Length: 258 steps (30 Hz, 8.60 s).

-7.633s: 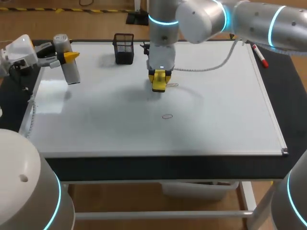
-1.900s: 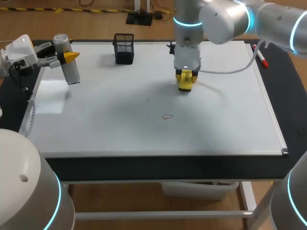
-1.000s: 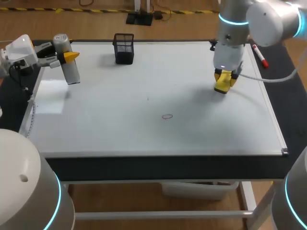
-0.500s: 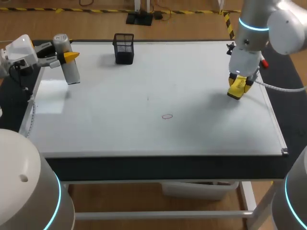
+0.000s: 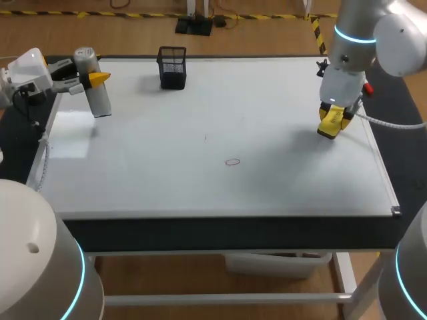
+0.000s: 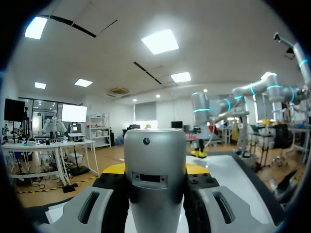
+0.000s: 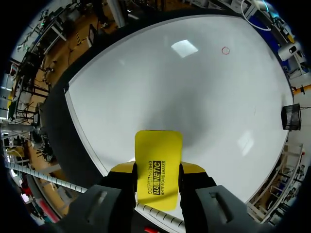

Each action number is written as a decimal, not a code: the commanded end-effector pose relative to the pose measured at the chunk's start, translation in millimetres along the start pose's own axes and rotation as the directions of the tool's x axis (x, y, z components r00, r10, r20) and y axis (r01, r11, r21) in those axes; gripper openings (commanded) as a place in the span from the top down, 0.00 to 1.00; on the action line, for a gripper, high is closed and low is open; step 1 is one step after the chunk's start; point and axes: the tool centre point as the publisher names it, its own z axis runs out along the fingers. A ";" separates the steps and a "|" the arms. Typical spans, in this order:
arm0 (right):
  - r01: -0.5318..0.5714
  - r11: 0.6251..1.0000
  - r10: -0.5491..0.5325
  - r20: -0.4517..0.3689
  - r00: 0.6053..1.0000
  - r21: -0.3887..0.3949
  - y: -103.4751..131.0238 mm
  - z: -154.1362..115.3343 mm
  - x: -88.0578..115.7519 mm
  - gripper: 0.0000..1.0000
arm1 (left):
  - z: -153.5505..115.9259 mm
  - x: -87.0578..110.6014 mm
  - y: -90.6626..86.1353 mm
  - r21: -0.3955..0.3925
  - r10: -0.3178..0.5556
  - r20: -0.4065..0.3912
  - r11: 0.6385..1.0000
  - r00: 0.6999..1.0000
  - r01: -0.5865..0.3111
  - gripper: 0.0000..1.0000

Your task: Pick up the inspection probe, press it on each red-marked spot on the whiteboard one by one, put down the probe, pick up the eraser, and wipe off all the red marks.

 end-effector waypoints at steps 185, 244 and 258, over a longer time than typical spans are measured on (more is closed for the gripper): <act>0.002 1.000 -0.002 -0.002 1.000 0.001 -0.8 -0.7 0.3 1.00 | 46.7 66.9 15.1 -0.022 -0.064 -0.273 0.998 0.960 0.060 1.00; 0.487 0.873 -0.484 -0.057 0.873 0.039 206.6 9.2 -147.0 1.00 | 5.6 45.5 14.1 -0.002 -0.043 -0.191 0.999 0.981 0.043 1.00; 0.598 0.801 -0.597 -0.040 0.801 0.023 257.8 26.4 -180.3 1.00 | 5.6 45.5 14.1 -0.002 -0.043 -0.191 0.999 0.981 0.043 1.00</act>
